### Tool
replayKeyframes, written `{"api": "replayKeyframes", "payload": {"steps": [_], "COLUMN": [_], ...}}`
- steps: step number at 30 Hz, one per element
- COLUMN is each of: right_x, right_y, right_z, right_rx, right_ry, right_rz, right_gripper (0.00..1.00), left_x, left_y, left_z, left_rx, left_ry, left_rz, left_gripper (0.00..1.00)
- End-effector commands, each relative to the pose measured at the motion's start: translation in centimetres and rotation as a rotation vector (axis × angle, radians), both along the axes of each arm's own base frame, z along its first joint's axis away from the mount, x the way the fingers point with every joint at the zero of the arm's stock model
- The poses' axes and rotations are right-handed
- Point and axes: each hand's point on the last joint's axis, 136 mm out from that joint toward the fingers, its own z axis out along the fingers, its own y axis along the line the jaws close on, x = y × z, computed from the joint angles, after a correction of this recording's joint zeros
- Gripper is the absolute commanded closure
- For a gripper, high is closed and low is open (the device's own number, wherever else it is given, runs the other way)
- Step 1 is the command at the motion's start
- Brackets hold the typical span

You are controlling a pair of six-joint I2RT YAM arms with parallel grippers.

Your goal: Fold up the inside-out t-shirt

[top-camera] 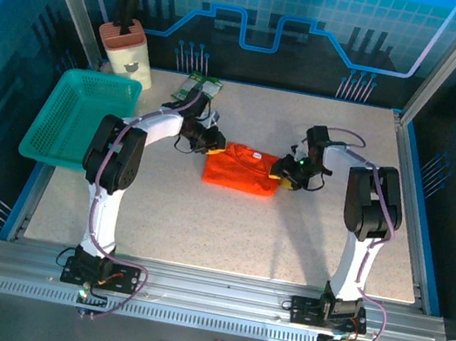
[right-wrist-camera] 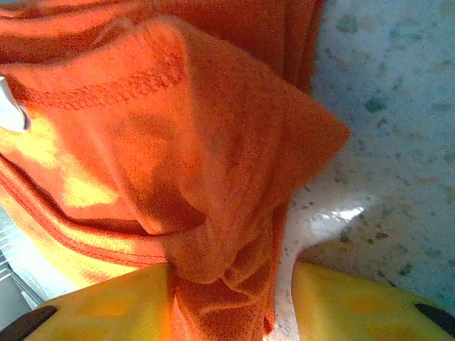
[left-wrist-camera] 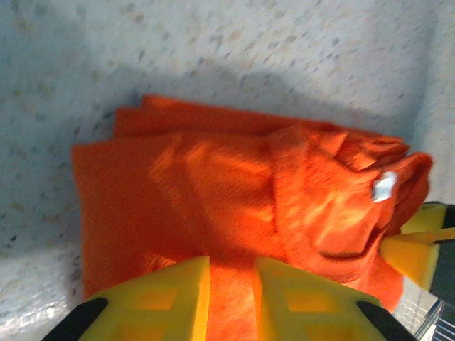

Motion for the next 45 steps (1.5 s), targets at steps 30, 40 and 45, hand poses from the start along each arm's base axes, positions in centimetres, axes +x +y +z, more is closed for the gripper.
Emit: {"api": "replayKeyframes", "payload": {"steps": [30,40,45], "right_x": [7.4,14.0,15.7], "right_y": [-18.6,-31.3,-35.7], "right_z": [1.0,0.9,1.6], "right_rx": [-0.6,-0.733,-0.731], "right_ry": [-0.061,-0.099,-0.175], "right_rz": [0.096,-0.033,-0.122], "right_gripper": [0.92,0.95,0.95], "left_x": [-2.5,-3.4,-3.7], "left_y": [8.4,9.6,10.4], "left_z": [0.7,1.5,1.7], "left_rx": [0.112,0.121,0.144], "left_ry": [-0.065,-0.079,-0.07], "left_rz": [0.135,0.179,0.193], "left_gripper": [0.77,0.77,0.77]}}
